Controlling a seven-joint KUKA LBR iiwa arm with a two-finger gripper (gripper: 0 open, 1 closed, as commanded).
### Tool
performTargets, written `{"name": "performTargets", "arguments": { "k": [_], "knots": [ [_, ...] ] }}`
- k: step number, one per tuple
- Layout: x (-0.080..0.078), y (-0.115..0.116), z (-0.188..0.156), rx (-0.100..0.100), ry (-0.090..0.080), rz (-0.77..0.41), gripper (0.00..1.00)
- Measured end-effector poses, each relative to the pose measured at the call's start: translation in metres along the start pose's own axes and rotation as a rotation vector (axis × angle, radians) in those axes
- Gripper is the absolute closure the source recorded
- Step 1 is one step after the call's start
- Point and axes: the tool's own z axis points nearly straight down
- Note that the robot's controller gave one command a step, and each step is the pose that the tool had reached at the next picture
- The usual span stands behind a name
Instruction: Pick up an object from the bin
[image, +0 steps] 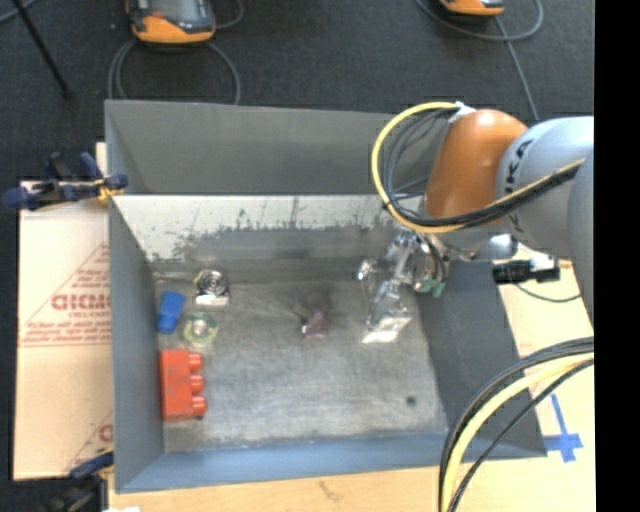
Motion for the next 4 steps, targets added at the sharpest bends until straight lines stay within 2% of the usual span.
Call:
{"name": "performTargets", "arguments": {
  "k": [1,2,3,4],
  "knots": [
    [-0.005,0.011,0.011,-0.001,-0.019,-0.065,0.0],
    [0.057,0.043,0.013,0.001,0.007,-0.241,0.0],
    [0.048,0.051,0.055,0.001,0.003,-0.142,0.0],
    [0.047,0.051,0.052,0.001,0.0,-0.145,1.0]
  ]
}}
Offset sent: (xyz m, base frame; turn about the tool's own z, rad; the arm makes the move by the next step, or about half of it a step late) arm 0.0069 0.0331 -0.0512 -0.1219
